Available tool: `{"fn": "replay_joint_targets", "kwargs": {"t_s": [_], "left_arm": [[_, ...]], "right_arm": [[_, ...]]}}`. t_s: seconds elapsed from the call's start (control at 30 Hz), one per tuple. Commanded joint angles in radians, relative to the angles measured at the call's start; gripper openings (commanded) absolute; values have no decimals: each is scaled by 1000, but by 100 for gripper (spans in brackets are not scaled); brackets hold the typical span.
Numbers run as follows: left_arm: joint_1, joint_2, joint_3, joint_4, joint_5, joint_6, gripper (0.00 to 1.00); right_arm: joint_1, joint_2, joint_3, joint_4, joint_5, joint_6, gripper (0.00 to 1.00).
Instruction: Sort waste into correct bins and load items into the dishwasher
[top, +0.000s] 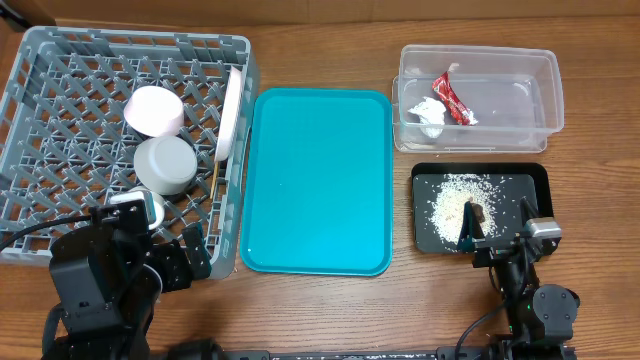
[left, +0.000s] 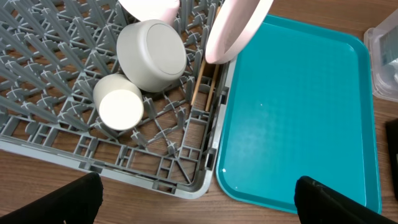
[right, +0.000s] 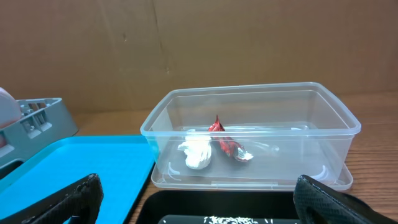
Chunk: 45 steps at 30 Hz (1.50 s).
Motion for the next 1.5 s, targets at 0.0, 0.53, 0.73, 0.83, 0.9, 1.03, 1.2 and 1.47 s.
{"fn": "replay_joint_targets", "kwargs": {"t_s": [0.0, 0.53, 0.73, 0.83, 0.9, 1.03, 1.2, 1.47], "left_arm": [[-9, -1, -2, 3, 10, -14, 100], [-9, -1, -2, 3, 10, -14, 100], [-21, -7, -2, 2, 7, -14, 100], [-47, -32, -2, 0, -45, 11, 100], [-62, -57, -13, 8, -70, 13, 100], [-93, -154, -117, 90, -78, 13, 100], [-119, -328, -365, 289, -74, -13, 100], [-118, -571, -744, 694, -45, -70, 100]], "right_arm": [[-5, -10, -11, 5, -5, -12, 100], [-5, -10, -11, 5, -5, -12, 100], [-5, -10, -11, 5, -5, -12, 100], [-5, -10, -11, 5, -5, -12, 100], [-5, -10, -11, 5, -5, -12, 100], [-5, -10, -11, 5, -5, -12, 100], [-5, -10, -11, 5, -5, -12, 100], [-5, -10, -11, 5, -5, -12, 100]]}}
